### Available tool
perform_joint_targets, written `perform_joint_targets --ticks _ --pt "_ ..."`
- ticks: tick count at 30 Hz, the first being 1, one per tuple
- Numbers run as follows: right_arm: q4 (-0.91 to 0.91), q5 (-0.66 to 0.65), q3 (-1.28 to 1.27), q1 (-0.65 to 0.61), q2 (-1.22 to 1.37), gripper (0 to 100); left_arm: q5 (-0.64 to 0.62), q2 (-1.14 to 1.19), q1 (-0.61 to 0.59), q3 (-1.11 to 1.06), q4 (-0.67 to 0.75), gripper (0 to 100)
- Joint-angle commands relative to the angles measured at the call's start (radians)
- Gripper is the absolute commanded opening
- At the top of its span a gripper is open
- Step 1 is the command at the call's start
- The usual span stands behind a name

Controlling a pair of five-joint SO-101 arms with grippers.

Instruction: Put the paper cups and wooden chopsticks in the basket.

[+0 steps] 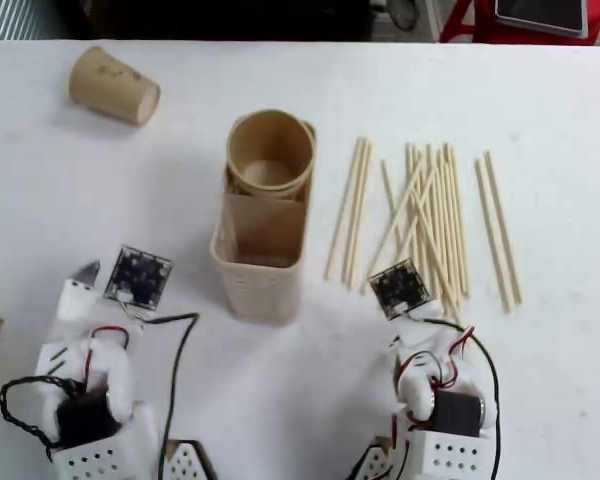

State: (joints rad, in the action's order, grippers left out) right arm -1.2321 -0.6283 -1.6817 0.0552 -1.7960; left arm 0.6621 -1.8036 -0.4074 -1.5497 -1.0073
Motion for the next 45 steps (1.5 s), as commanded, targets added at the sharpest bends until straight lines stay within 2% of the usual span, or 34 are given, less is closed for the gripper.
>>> perform_joint_targets --ticks 1,4,8,12,15,19,27,30,34,38,41,45 --pt "0.007 -0.009 -0.008 -0.008 -0.005 2.8 -0.011 0.002 -0.127 0.147 -0.017 12" --pt "0.007 -0.009 -0.008 -0.008 -0.005 2.8 0.02 0.004 -0.274 0.183 0.046 12" --pt "0.007 -0.009 -0.008 -0.007 -0.005 2.8 0.181 0.045 -0.435 0.104 0.227 12" --pt "0.007 -0.009 -0.008 -0.002 -0.005 2.8 0.192 0.209 -0.61 0.11 0.407 12" --pt "0.007 -0.009 -0.008 -0.001 -0.005 2.7 0.186 0.421 -0.68 0.264 0.419 12" --pt "0.005 -0.009 -0.008 -0.001 -0.005 2.6 0.147 0.831 -0.696 0.635 0.216 12" --pt "0.005 -0.009 -0.008 -0.001 -0.005 2.6 0.147 1.702 -0.716 1.59 -0.528 13" --pt "0.005 -0.009 -0.008 -0.001 -0.005 2.6 0.138 1.957 -0.73 1.912 -0.747 17" --pt "0.005 -0.009 -0.008 -0.001 -0.005 2.6 0.057 2.184 -0.809 2.242 -0.772 22" --pt "0.005 -0.009 -0.008 -0.001 -0.005 2.7 0.109 2.322 -0.898 2.495 -0.773 22" --pt "0.005 -0.009 -0.008 -0.002 -0.005 2.7 0.193 2.377 -0.903 2.503 -0.778 22" --pt "0.005 -0.009 -0.008 -0.002 -0.005 2.7 0.292 2.373 -0.901 2.358 -0.778 22"
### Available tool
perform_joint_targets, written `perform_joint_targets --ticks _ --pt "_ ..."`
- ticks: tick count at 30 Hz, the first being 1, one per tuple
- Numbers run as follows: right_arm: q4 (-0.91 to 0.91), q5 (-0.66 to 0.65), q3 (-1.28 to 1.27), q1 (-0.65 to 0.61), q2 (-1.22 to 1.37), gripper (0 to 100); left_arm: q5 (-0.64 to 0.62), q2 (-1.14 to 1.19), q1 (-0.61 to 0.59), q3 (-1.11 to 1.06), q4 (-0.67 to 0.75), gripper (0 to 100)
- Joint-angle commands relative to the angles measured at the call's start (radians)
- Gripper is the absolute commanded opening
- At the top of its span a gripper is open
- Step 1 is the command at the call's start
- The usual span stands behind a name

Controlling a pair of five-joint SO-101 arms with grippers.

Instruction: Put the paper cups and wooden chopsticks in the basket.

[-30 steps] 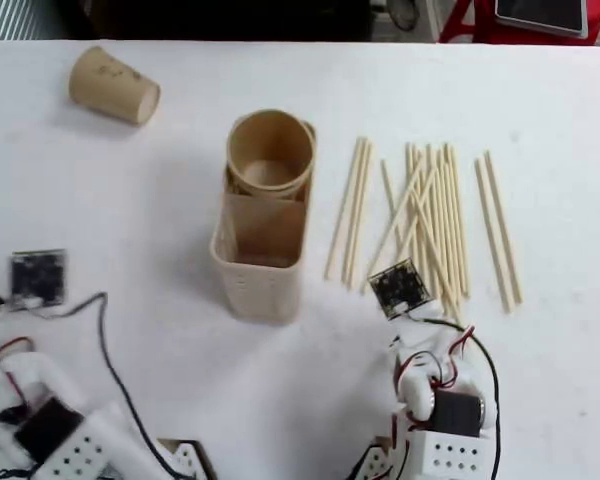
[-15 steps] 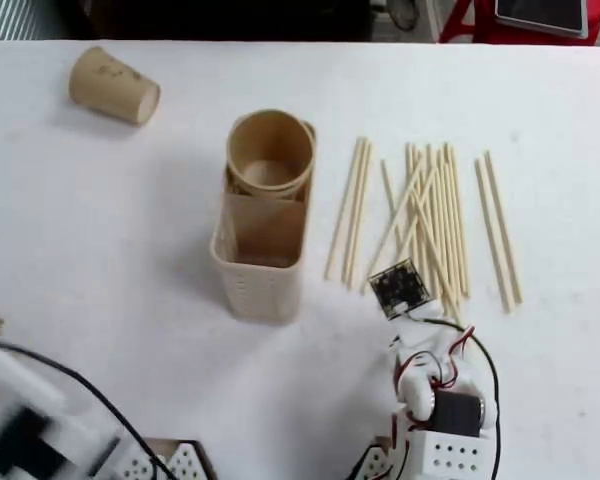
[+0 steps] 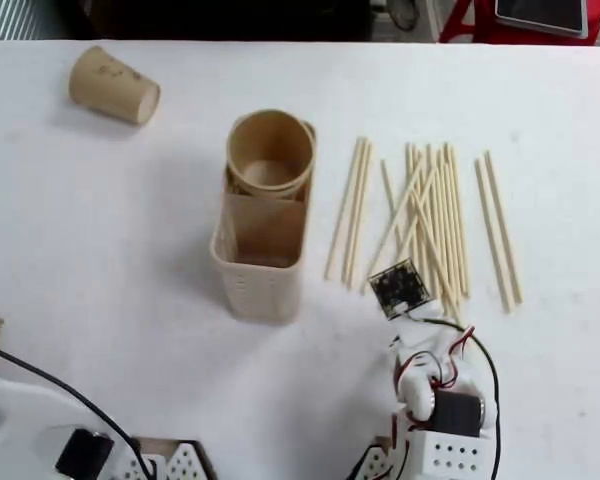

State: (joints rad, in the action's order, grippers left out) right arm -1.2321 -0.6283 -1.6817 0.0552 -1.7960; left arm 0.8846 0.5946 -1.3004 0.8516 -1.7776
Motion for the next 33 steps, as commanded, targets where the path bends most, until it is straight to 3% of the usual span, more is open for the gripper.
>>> perform_joint_targets --ticks 1,4,10,19,33 --pt "0.005 -0.009 -0.008 -0.002 -0.005 2.7 0.114 -0.035 -0.008 -0.083 -0.008 22" --pt "0.005 -0.009 -0.008 -0.007 -0.005 2.8 0.232 -0.067 -0.007 -0.218 -0.006 19" --pt "0.005 -0.009 -0.008 -0.008 -0.005 2.8 0.345 -0.168 -0.005 -0.459 0.002 16" --pt "0.005 -0.009 -0.008 -0.008 -0.005 2.8 0.356 -0.202 0.071 -0.667 0.066 16" --pt "0.005 -0.009 -0.008 -0.004 -0.005 2.8 -0.037 -0.217 0.481 -0.575 0.184 17"
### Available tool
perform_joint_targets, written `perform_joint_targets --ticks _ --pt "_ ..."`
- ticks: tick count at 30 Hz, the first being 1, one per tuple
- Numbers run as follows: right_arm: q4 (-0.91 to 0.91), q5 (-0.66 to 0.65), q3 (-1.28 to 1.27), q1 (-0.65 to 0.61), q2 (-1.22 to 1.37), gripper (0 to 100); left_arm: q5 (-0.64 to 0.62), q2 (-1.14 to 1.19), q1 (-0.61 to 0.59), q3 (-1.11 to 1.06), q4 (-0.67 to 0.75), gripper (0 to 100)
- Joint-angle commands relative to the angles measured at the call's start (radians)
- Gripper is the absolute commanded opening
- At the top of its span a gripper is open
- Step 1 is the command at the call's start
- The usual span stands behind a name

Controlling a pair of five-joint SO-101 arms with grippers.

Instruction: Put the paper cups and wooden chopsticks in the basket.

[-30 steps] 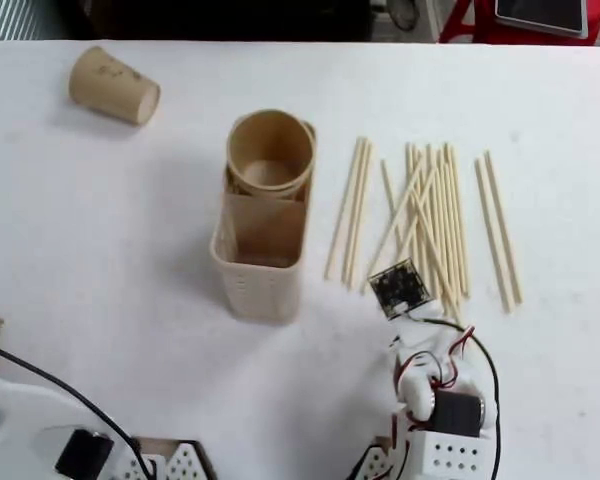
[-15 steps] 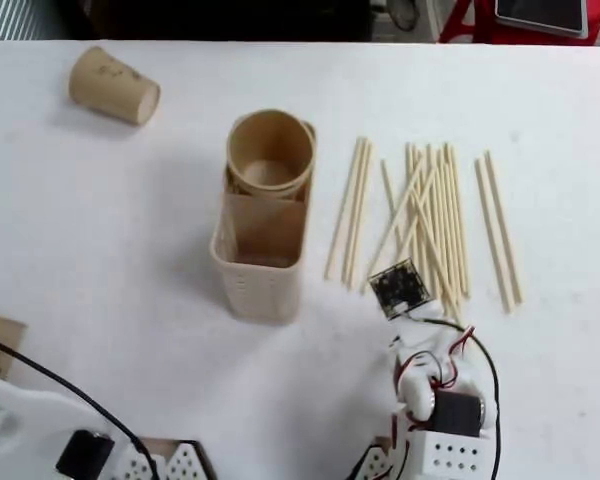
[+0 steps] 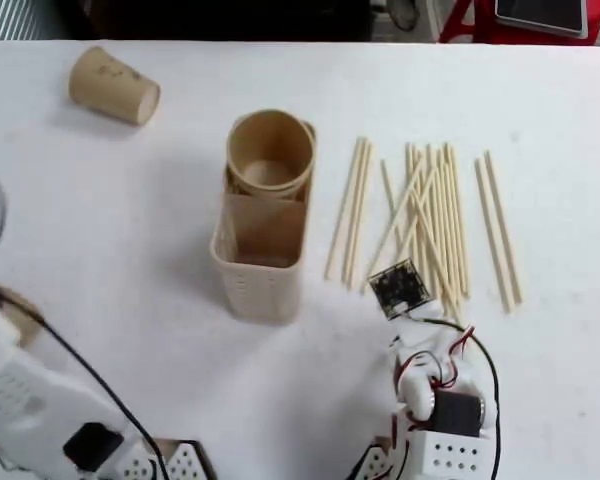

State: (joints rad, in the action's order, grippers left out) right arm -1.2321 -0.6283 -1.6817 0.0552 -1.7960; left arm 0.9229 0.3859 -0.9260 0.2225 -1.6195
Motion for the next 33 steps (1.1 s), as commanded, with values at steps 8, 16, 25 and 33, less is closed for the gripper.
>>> perform_joint_targets --ticks 8,16,25,33 --pt "0.005 -0.009 -0.008 -0.007 -0.005 2.8 -0.169 -0.005 0.272 0.196 0.018 17" --pt "0.005 -0.009 -0.008 -0.007 -0.005 2.8 -0.399 -0.13 0.351 0.568 -0.057 17" --pt "0.007 -0.009 -0.008 -0.008 -0.005 2.8 -0.149 -0.46 0.094 0.25 -0.166 17" --pt "0.007 -0.009 -0.008 -0.002 -0.005 2.8 -0.035 -0.717 0.03 -0.456 0.158 30"
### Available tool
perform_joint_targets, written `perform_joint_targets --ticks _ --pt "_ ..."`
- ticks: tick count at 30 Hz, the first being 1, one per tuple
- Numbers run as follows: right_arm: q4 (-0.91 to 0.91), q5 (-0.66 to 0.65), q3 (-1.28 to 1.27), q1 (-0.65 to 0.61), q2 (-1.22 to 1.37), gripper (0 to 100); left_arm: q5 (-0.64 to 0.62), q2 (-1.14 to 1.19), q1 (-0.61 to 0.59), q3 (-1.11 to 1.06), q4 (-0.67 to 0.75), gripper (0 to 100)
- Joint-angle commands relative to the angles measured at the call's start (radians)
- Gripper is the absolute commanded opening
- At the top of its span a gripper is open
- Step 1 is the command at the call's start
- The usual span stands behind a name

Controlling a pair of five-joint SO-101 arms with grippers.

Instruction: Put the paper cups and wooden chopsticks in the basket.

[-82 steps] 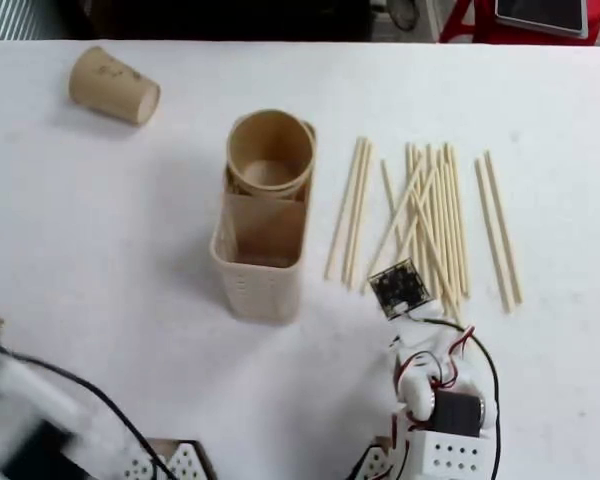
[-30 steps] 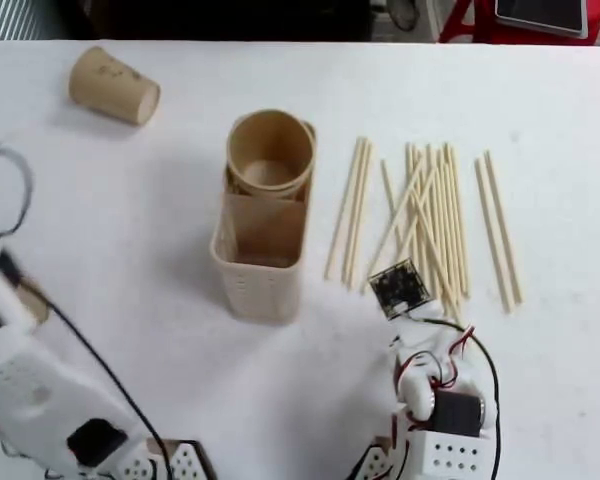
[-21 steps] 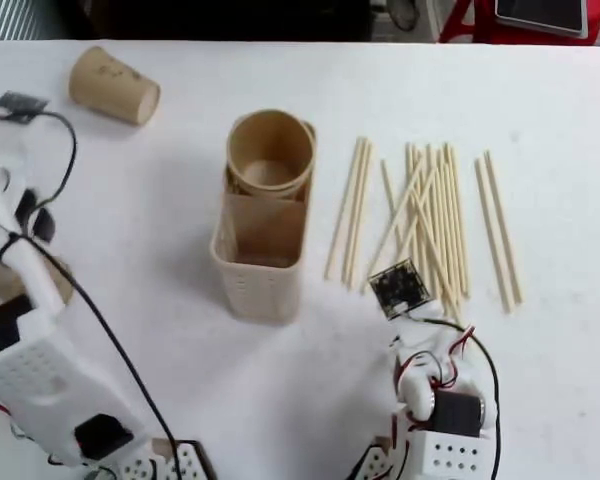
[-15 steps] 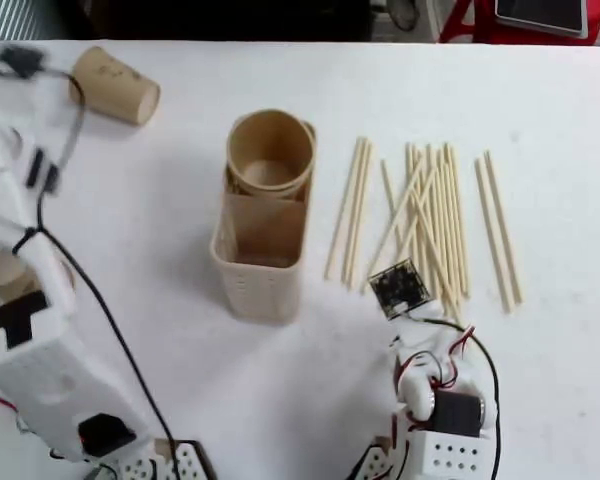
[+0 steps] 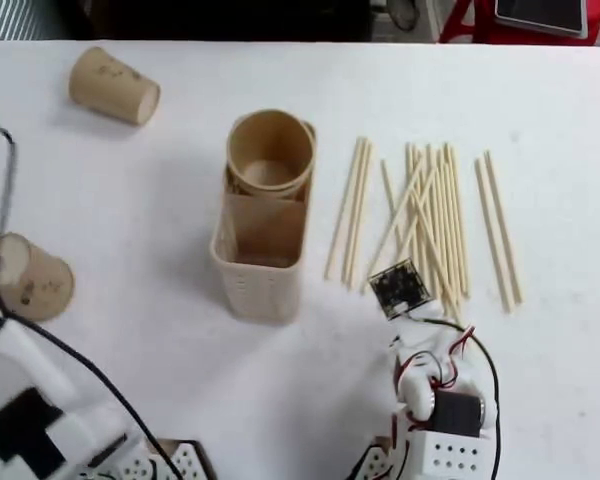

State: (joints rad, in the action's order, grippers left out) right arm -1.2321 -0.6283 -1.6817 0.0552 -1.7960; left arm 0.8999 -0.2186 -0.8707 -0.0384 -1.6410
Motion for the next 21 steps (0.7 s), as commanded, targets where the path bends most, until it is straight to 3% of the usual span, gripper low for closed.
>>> perform_joint_targets --ticks 1,6,16,21 --pt "0.007 -0.009 -0.008 -0.001 -0.005 2.7 -0.025 -0.128 -0.028 -0.25 0.249 32" --pt "0.005 -0.009 -0.008 -0.001 -0.005 2.6 -0.074 -0.12 -0.031 -0.382 0.44 31" --pt "0.005 -0.009 -0.008 -0.001 -0.005 2.7 -0.17 0.012 -0.022 -0.384 0.594 32" --pt "0.005 -0.009 -0.008 -0.001 -0.005 2.7 -0.193 0.059 0.058 -0.381 0.652 31"
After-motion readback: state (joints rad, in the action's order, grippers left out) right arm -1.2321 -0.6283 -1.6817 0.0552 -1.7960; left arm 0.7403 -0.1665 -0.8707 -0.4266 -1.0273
